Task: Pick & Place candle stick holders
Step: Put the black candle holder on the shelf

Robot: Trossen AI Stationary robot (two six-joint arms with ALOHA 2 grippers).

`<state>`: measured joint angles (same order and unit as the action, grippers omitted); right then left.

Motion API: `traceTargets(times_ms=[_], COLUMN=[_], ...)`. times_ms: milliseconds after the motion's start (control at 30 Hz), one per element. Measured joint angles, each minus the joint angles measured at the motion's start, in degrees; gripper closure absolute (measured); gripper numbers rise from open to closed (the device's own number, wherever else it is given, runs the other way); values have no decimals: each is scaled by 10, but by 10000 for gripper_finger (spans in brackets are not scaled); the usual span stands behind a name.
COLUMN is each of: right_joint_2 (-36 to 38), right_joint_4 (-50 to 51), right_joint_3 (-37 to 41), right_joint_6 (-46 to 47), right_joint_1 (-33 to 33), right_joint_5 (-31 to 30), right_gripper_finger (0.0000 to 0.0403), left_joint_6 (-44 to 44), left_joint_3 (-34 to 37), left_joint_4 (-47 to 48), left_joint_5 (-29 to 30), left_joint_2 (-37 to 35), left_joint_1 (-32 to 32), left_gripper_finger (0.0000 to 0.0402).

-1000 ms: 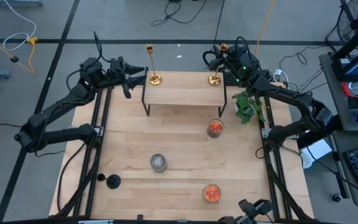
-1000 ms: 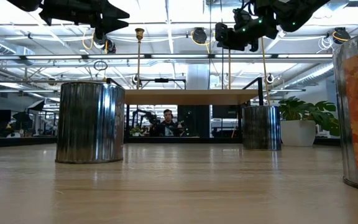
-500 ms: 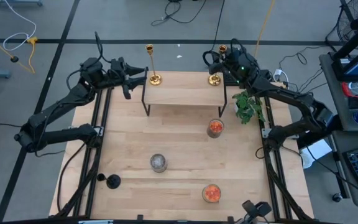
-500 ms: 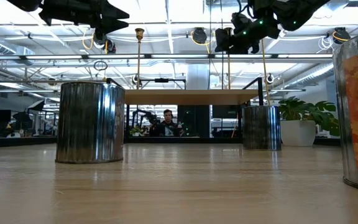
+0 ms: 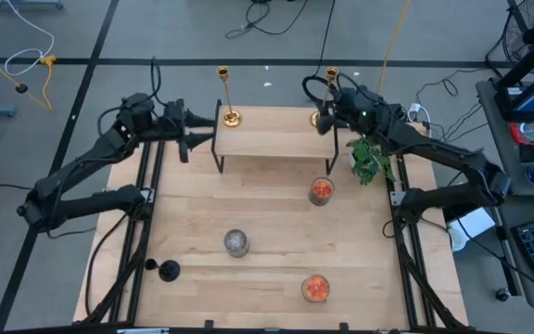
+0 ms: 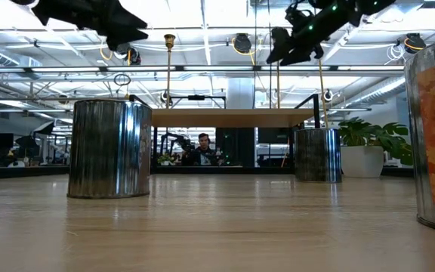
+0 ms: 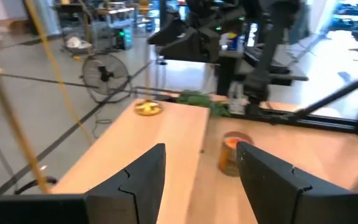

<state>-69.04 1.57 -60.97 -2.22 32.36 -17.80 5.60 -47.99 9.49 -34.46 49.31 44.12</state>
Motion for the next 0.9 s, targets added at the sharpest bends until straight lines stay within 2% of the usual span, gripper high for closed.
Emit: traceTargets(times_ms=[100, 167, 367, 500, 600, 700, 900], right_joint_2=[12, 22, 45, 48, 48, 48, 48], right_joint_4=[29, 46, 100, 122, 96, 54, -34], right_joint_3=[0, 0, 0, 1, 19, 44, 86], right_joint_6=[0, 0, 11, 46, 46, 45, 30], right_joint_1=[-28, -49, -109, -149, -178, -202, -228], right_joint_5=[0, 0, 0, 0, 0, 1, 1], right_gripper_finger=[124, 124, 124, 124, 124, 124, 124], left_joint_6=[3, 1, -31, -79, -106, -113, -93], left_joint_3=[0, 0, 0, 0, 0, 0, 0], left_joint_4=[21, 45, 166, 260, 314, 356, 439], left_joint_5=[9, 40, 198, 275, 321, 332, 287], left_joint_2=[-26, -47, -110, -132, -134, -127, -108], left_joint_1=[-34, -59, -146, -211, -265, -318, -435], left_gripper_finger=[199, 200, 200, 200, 200, 200, 200])
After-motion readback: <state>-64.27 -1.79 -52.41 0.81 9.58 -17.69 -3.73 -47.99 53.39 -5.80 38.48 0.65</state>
